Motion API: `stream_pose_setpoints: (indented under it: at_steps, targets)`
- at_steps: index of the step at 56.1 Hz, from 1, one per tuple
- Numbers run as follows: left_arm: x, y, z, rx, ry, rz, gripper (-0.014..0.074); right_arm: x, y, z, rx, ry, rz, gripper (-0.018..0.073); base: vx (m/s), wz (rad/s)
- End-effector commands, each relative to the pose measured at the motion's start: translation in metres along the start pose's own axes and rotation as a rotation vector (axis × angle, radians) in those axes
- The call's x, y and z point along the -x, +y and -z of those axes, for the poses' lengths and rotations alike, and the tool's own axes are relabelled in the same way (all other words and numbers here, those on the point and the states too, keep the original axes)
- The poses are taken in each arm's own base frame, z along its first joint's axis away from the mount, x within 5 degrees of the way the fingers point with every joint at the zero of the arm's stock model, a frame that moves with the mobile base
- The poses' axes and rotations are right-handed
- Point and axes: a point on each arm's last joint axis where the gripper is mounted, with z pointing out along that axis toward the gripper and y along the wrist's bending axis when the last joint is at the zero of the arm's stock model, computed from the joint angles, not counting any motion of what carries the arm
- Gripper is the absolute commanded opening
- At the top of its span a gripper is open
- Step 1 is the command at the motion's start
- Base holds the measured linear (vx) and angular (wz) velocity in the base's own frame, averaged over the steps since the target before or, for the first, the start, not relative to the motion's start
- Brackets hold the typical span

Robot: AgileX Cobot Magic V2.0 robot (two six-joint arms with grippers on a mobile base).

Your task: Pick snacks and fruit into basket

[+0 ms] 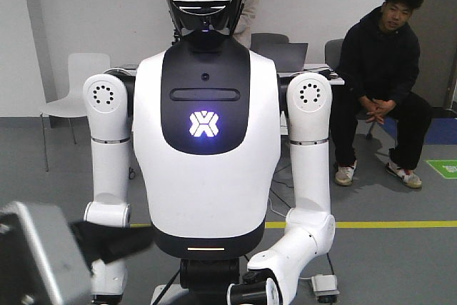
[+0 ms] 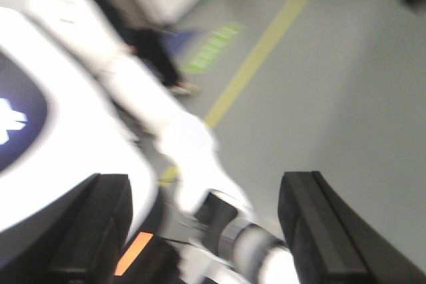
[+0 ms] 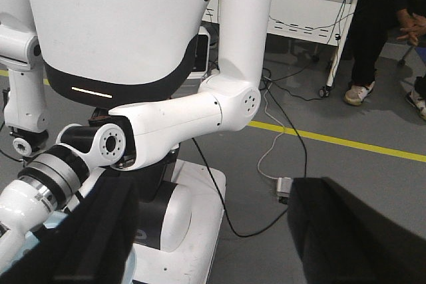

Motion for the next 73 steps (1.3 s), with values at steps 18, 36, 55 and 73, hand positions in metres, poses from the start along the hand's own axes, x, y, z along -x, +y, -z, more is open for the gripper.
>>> stream_pose_setpoints:
  at_steps: [18,36,55,73]
  targets:
    - [-0.007,0.004,0.022,0.060,-0.020,0.092,0.0573,0.016,-0.004,0.003,-0.035,-0.102,0.008,0.0532,0.00,0.00]
    - [-0.007,0.003,0.021,0.052,-0.019,0.092,0.0573,0.016,-0.004,0.003,-0.035,-0.102,0.008,0.0532,0.00,0.00]
    - [-0.005,0.009,0.023,0.114,-0.037,0.025,0.0571,0.016,-0.004,0.003,-0.035,-0.102,0.007,0.0532,0.00,0.00]
    - [-0.010,0.026,0.079,0.250,-0.233,0.098,0.0493,0.016,-0.004,0.003,-0.035,-0.102,0.007,0.0532,0.00,0.00]
